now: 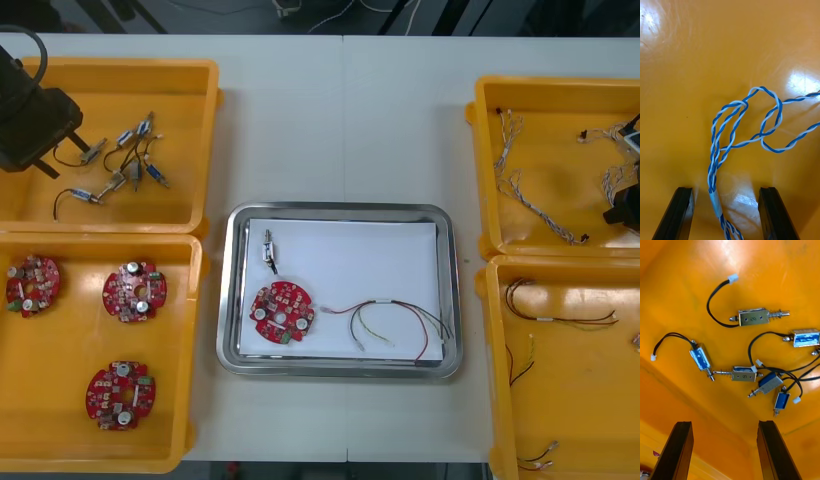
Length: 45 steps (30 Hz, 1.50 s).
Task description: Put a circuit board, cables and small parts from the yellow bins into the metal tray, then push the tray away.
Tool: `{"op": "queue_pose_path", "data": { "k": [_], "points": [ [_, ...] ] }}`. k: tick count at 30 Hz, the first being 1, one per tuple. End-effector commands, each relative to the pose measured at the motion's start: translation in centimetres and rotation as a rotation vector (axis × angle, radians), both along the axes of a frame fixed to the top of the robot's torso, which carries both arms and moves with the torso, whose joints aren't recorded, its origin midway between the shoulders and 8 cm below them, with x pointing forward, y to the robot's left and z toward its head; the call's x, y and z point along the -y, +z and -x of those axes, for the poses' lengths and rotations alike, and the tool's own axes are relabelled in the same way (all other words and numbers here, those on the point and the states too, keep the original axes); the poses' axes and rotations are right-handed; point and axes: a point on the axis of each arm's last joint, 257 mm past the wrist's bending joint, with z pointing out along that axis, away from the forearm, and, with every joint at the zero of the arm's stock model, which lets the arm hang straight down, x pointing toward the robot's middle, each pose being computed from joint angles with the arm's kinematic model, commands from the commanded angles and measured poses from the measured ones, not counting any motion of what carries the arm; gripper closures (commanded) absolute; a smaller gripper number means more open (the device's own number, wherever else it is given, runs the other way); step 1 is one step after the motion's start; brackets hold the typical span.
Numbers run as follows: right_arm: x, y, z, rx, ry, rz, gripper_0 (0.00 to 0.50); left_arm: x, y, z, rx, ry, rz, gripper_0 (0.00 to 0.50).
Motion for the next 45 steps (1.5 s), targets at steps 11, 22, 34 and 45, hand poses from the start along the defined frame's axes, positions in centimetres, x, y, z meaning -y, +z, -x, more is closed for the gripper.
{"op": "queue_pose_path", "data": {
  "k": [11, 22, 34, 45],
  "points": [
    [-2.3, -0.6, -1.0, 0.016, 0.014, -0.035, 0.000, -1.9, 2.8, -0.9, 0.053, -0.059, -0.016, 0.000],
    [-2.2, -1.8, -0.6, 0.014, 0.018, -0.026, 0.000, -2.3, 1.4, -1.9, 0.073, -0.049, 0.013, 0.000],
    [-2.4, -2.3, -0.4, 0.014, 0.020, -0.042, 0.087, -2.3, -0.4, -2.9, 0.086, -0.057, 0.000, 0.000],
    [-1.8, -3.6, 0.7, -0.011, 0.014, -0.033, 0.088, -2.0, -2.8, -3.4, 0.079, -0.075, -0.031, 0.000]
  ]
}}
